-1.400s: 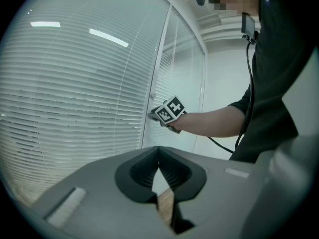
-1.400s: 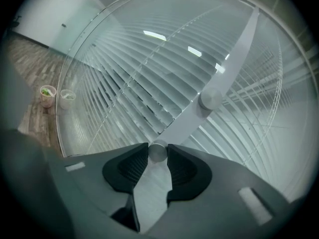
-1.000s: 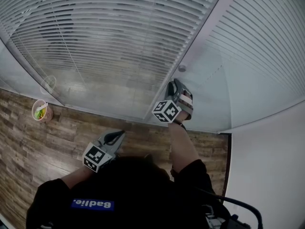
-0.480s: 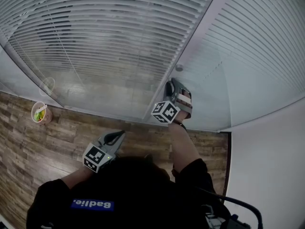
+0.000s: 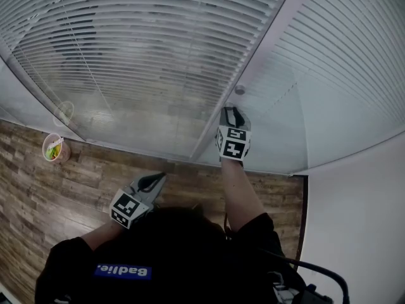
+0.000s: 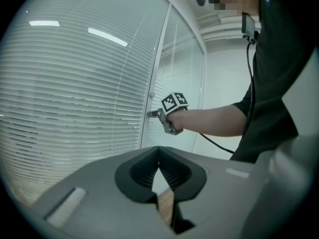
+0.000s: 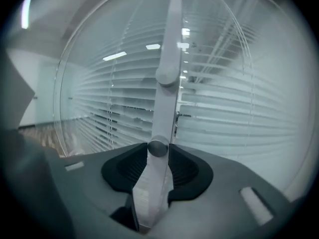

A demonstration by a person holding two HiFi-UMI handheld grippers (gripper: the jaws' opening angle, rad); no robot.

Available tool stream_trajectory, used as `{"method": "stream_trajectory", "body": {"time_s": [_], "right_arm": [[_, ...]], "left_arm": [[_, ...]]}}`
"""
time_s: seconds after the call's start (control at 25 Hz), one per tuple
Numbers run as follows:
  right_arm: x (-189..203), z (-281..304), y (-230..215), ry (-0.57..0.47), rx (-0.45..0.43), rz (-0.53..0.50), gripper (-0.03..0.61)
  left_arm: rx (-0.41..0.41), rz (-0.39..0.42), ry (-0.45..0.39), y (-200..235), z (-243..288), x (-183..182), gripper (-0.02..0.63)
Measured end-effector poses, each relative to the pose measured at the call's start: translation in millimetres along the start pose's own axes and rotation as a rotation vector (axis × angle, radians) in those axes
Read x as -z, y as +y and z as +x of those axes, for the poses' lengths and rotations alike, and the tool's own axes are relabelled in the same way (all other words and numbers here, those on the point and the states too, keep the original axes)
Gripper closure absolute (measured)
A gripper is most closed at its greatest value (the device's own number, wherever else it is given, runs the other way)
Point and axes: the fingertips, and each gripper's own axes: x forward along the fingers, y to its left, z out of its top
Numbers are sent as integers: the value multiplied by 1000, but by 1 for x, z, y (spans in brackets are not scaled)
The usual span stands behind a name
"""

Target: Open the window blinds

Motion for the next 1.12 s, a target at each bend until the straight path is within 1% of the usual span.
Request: {"method": "stream_trajectory", "body": {"time_s": [0.12, 0.16, 0.24, 0.28, 0.36, 0.48, 0.64, 0.88, 1.12], "right_arm": [[5, 3, -3, -1, -57, 258, 440], [4, 3, -4, -12, -73, 321, 440], [2, 3, -5, -36, -86, 391, 436], [1, 3, -6, -42, -85, 408, 431], [1, 3, -7, -44, -77, 417, 446], [1, 4, -7, -30, -59, 367, 451], [0, 4, -5, 15, -15, 197, 451], [-3, 4, -3, 55, 40, -7, 451], [0, 4, 1, 79, 61, -120, 451]], "left_arm": [[-3, 1, -1, 1, -1, 0, 614], [-3, 0, -2, 1, -1, 0, 614], [-5, 0, -1, 1, -1, 1, 614], [-6, -1, -2, 2, -2, 1, 614], [-7, -3, -3, 3, -2, 1, 614], [-7, -5, -4, 3, -3, 0, 614], [-3, -7, -4, 3, -3, 1, 614], [4, -5, -4, 2, -3, -2, 614], [6, -5, -3, 2, -3, 1, 614]]}}
